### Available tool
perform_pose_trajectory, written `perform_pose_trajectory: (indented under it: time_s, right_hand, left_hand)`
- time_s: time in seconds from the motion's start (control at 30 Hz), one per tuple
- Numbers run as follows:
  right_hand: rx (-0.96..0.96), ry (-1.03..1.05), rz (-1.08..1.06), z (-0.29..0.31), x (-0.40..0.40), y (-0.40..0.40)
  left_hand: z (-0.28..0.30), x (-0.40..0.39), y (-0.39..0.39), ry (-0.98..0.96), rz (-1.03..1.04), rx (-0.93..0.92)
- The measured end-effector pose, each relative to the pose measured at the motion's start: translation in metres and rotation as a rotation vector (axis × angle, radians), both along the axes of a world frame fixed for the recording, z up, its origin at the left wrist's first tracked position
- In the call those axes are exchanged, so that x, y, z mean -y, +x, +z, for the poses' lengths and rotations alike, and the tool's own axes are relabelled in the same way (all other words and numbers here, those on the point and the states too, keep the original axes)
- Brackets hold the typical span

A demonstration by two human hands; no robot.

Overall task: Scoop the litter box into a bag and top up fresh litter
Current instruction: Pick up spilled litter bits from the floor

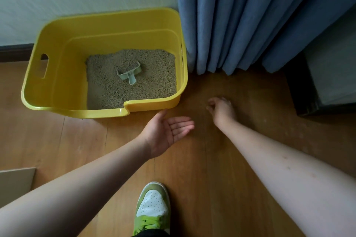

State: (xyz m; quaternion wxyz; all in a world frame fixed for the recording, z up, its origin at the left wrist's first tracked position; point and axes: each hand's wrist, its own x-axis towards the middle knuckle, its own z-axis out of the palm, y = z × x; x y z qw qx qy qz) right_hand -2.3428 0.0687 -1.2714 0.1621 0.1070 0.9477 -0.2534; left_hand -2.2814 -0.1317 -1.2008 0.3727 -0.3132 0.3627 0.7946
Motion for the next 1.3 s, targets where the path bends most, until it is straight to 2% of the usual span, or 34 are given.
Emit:
perform_pose_trajectory:
  time_s: [0.17,0.43,0.6,0.73,0.8,0.87,0.97,1.07,1.17,1.3]
  right_hand:
    - [-0.036,0.113,-0.004,-0.005,0.009,-0.002]
    - [0.011,0.204,-0.027,-0.005,0.013,-0.013]
    - [-0.038,-0.016,-0.035,0.024,0.016,-0.002]
    - [-0.112,-0.211,0.187,0.050,0.026,0.023]
    - [-0.128,-0.204,0.327,0.056,0.030,0.033]
    - [-0.133,-0.187,0.368,0.060,0.030,0.038]
    - [-0.139,-0.218,0.310,0.062,0.025,0.037]
    - [-0.160,-0.264,0.101,0.058,0.016,0.025]
    - [-0.048,-0.201,-0.019,0.043,0.012,0.006]
    - [0.173,-0.031,0.103,0.020,0.023,-0.004]
  left_hand:
    - [-0.007,0.013,0.012,0.037,0.021,0.030]
    - [-0.011,0.025,0.018,0.036,0.016,0.081]
    - [-0.007,0.012,0.009,-0.012,0.027,0.095]
    - [-0.009,-0.007,-0.002,-0.041,0.017,0.079]
    - [-0.011,-0.016,-0.004,-0.051,0.027,0.052]
    - [-0.013,-0.021,-0.005,-0.077,0.052,0.027]
    - [-0.014,-0.023,-0.009,-0.128,0.068,-0.002]
    - [-0.014,-0.018,-0.013,-0.159,0.061,-0.001]
    - [-0.017,-0.009,-0.011,-0.139,0.066,0.013]
    - [-0.016,0.008,-0.009,-0.088,0.063,0.029]
